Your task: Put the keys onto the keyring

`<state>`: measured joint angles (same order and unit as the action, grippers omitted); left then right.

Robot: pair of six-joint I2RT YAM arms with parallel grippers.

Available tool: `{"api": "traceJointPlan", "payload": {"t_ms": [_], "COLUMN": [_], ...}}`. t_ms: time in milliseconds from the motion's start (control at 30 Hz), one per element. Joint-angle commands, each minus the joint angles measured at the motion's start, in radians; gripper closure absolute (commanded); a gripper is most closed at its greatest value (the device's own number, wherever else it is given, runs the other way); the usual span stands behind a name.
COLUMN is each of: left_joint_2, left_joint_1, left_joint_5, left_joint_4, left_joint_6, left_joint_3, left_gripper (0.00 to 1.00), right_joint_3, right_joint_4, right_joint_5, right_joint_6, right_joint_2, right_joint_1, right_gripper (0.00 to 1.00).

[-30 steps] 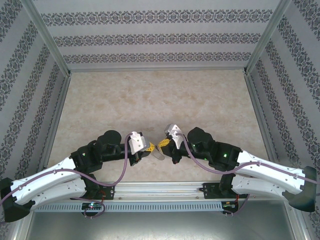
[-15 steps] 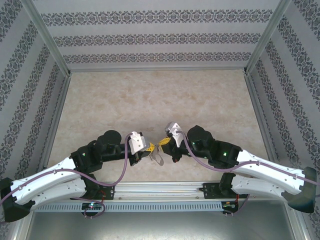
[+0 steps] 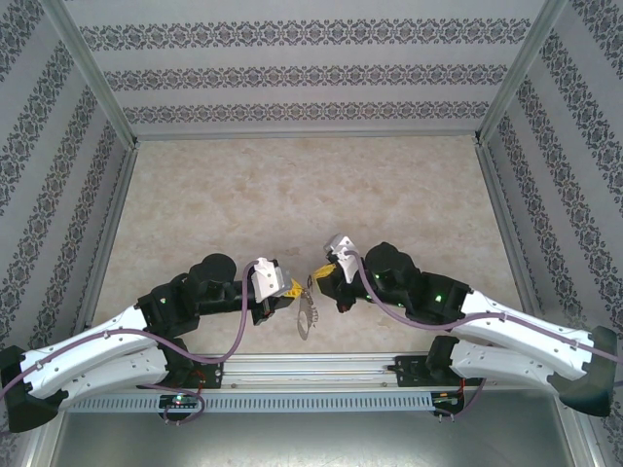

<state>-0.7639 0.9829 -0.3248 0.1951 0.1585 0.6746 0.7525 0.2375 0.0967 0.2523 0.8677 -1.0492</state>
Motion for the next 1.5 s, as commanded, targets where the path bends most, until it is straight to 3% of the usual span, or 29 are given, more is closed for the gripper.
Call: {"api": "traceJointPlan", "payload": {"t_ms": [0,367,733,1467], "left_joint_2": [0.027,0.038,0.037,0.017], "left_joint_1": [0.011,0.011,0.011,0.011], "left_joint_5": [-0.003,-0.12,-0.211,-0.215], "left_joint_4": [-0.028,-0.054,-0.057,-0.061], "left_joint_6": [0.022,0.01,-0.002,0.001], "left_joint_3": [0.015,0.007,0.008,0.009], "left_gripper": [1.0,1.0,1.0,1.0], "right_joint_3": [-0.041,-0.095,-0.193,-0.181], "right_joint_4": [-0.024,-0.067,-0.17,-0.17], "right_joint_5": [0.04,0.114,0.097,0.138], "right_joint_6": [-0.041,-0.191,-0.323,-0.367], "right_joint_2": [-0.083,-0.161,-0.264,-0.233], "right_joint_1": [-0.004,-0.047,-0.108,-0.135], "right_gripper": [1.0,1.0,1.0,1.0]}}
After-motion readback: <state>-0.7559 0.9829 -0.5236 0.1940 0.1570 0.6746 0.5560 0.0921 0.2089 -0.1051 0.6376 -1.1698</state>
